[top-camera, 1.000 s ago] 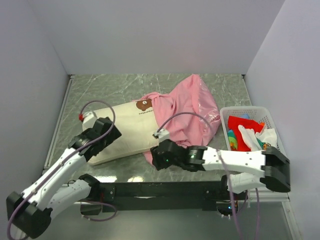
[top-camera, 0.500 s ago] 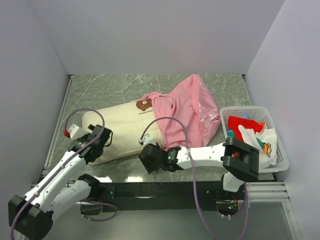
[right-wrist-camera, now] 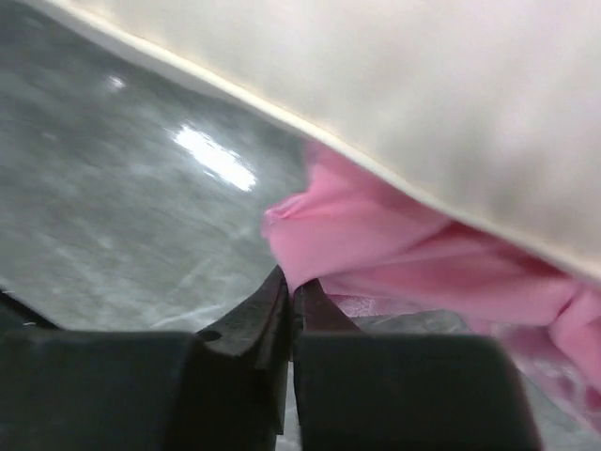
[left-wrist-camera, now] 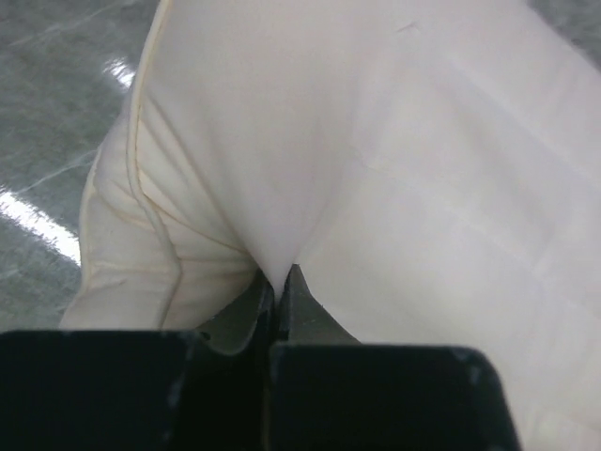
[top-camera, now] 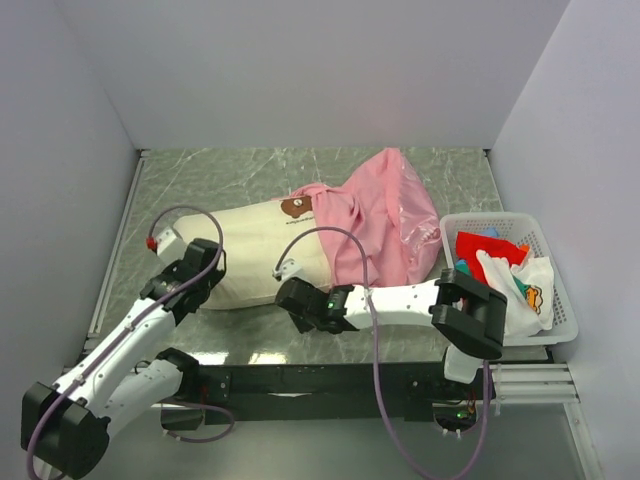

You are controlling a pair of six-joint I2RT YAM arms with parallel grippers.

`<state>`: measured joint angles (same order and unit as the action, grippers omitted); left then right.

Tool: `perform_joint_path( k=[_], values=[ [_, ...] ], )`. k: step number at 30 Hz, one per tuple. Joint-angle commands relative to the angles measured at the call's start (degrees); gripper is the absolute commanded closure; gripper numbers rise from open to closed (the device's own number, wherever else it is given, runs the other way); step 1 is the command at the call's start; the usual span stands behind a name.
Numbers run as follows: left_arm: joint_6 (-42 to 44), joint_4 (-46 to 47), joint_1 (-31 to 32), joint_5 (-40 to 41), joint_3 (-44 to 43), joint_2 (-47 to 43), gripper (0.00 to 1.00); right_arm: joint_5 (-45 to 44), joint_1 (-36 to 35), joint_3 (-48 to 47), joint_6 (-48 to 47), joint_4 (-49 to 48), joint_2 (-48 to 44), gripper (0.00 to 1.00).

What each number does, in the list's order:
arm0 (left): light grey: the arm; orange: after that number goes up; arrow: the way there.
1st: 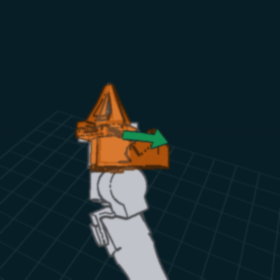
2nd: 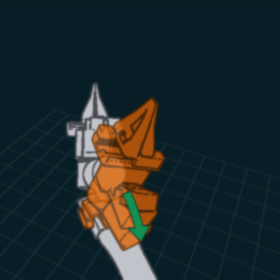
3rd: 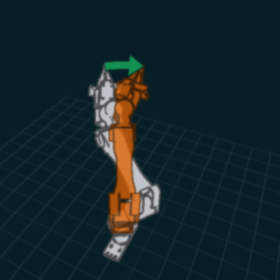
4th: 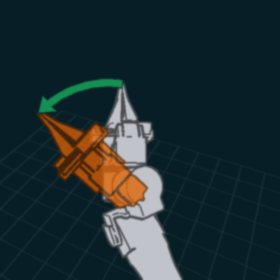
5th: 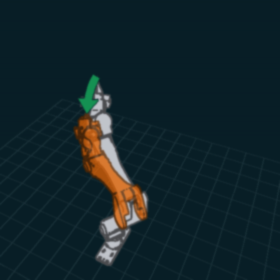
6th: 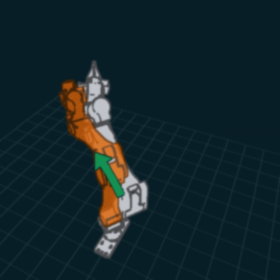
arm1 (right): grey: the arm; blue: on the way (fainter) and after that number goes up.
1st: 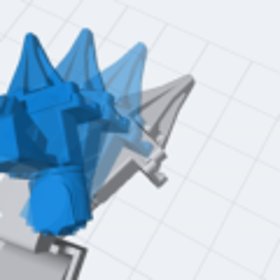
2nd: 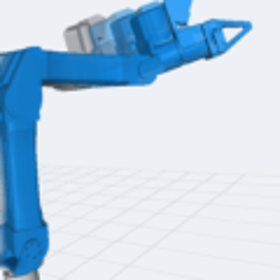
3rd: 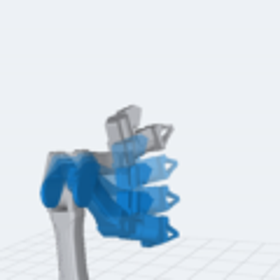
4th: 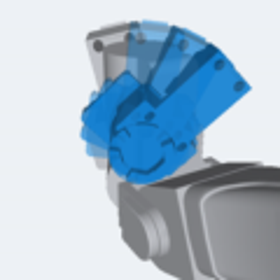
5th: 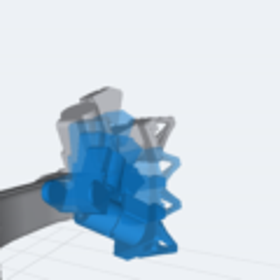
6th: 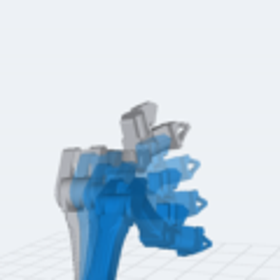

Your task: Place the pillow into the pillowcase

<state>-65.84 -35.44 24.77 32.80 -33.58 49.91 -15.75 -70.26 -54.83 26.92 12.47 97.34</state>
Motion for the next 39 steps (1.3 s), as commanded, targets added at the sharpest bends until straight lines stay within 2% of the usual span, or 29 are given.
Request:
perform_joint_path(
  k=[1, 6, 14, 16, 17, 19, 22, 26, 30, 31, 33, 34, 37, 39],
  values=[
    [7.91, 3.02, 0.19, -5.46, -12.0, -0.25, 0.99, 2.21, -2.24, -9.32, -1.86, 0.44, -0.57, 1.0],
    [9.41, 4.41, 0.19, -9.58, -16.34, 0.98, 0.99, 7.37, -7.43, -18.98, -3.8, 2.21, 1.0, 1.0],
    [7.49, 5.92, 0.27, -14.08, -12.39, 0.1, 0.99, 15.31, -7.44, -15.93, 0.5, -6.05, 7.77, 0.98],
    [6.44, 4.95, 0.27, -13.29, -10.46, -0.78, 0.99, 11.91, -7.44, -15.84, 1.12, -3.44, 7.43, 0.88],
    [5.99, 4.25, 0.27, -12.85, -9.84, -1.21, 0.99, 10.05, -7.44, -14.97, 1.9, -2.2, 5.42, 0.71],
    [4.33, 3.45, 0.27, -13.11, -6.86, -2.44, 0.99, 6.28, -7.0, -13.73, 2.96, 2.0, 1.91, 0.5],
    [3.09, 4.76, 0.27, -13.55, -3.07, -4.38, 0.99, -0.67, -4.9, -12.06, 5.42, 8.42, -7.49, 0.34],
    [3.7, 4.86, 0.27, -13.64, -1.92, -5.0, 0.99, -10.16, 0.37, -12.76, 7.54, 17.92, -18.65, 0.23],
    [5.72, 3.89, 0.19, -13.37, -4.99, -5.0, 0.79, -10.01, 13.8, -12.05, 4.82, 21.35, -20.61, 0.23],
    [6.16, 3.45, 0.19, -13.2, -5.7, -5.0, 0.57, -10.27, 19.66, -12.32, 4.46, 21.54, -19.31, 0.23],
    [7.74, 3.19, 0.19, -11.8, -7.97, -4.56, 0.38, -6.52, 24.79, -11.8, 2.71, 19.8, -18.16, 0.24],
    [8.27, 3.01, 0.19, -11.09, -8.95, -4.12, 0.23, -5.01, 27.52, -11.36, 2.27, 18.66, -17.37, 0.25],
    [10.82, 3.18, 0.1, -7.93, -13.16, -0.79, 0.07, 0.16, 34.91, -9.95, 0.68, 15.05, -15.26, 0.25],
    [13.35, 3.62, -0.34, -6.61, -15.88, 3.95, 0.03, 3.69, 39.31, -10.12, -0.28, 13.03, -13.68, 0.26]
  ],
)
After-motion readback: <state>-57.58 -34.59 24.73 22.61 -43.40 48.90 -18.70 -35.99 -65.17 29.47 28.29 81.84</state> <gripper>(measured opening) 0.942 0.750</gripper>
